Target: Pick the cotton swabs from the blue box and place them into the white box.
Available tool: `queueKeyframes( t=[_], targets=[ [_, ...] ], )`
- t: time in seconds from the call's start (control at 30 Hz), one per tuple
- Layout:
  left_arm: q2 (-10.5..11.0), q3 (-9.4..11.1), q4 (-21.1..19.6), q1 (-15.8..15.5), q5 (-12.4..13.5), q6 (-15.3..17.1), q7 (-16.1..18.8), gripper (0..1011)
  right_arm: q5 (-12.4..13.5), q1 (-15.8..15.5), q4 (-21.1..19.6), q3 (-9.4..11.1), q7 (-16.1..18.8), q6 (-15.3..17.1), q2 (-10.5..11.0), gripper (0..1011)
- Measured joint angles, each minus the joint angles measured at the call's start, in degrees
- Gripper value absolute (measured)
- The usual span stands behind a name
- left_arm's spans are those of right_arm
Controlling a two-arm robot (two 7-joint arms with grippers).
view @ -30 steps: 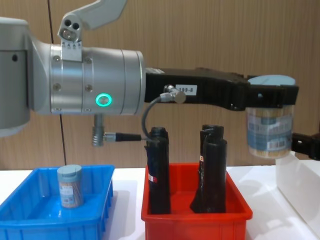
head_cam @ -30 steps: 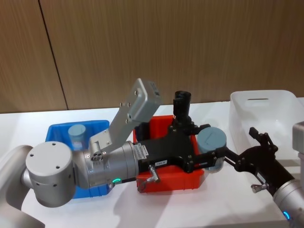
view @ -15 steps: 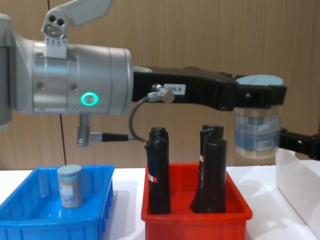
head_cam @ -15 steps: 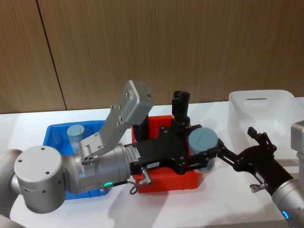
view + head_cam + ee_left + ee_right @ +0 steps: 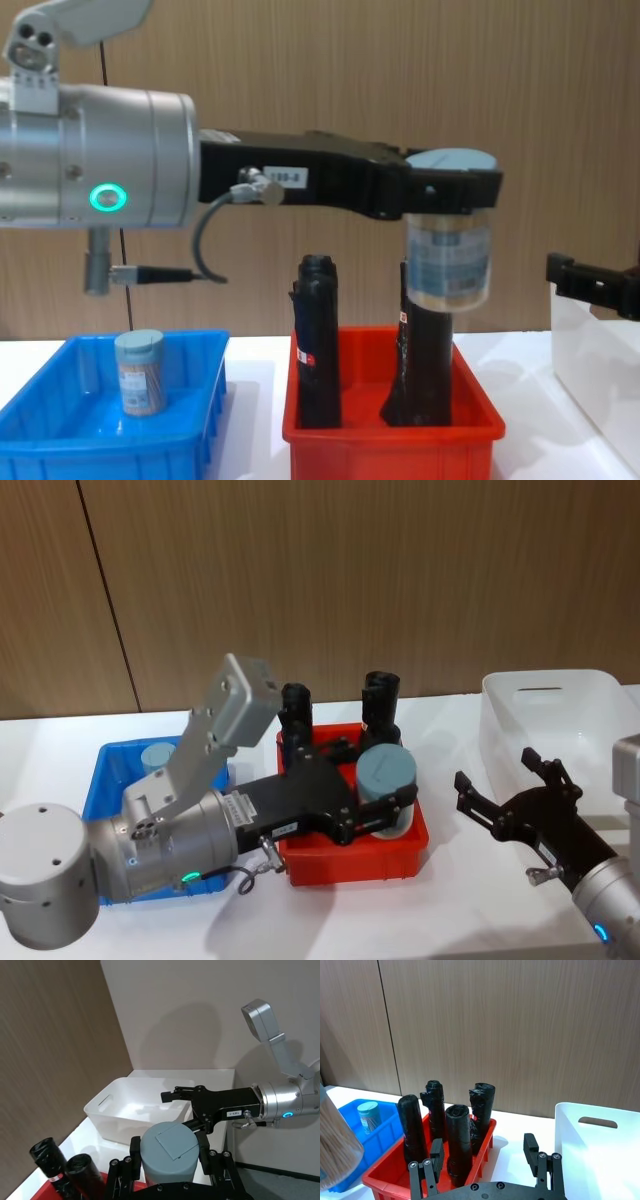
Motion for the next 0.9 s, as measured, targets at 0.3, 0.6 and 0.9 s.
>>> queueKeyframes(
  t=[0.3,0.6,0.9],
  targets=[
    [1.54,-0.70,-1.22,0.91,-1.18,-0.77,1.55,669,0.00,0.00,0.00,0.00,0.00,0.00,0.00,1001],
    [2.39,-1.09,-1.88,1.34,-1.89,-1.29,2.36,669,0.00,0.00,0.00,0.00,0.00,0.00,0.00,1002],
    [2.76,-1.22,-2.17,1.52,-2.17,-1.51,2.70,669,-0.08,0.00,0.00,0.03,0.23,0.03,0.03,1002]
  ],
)
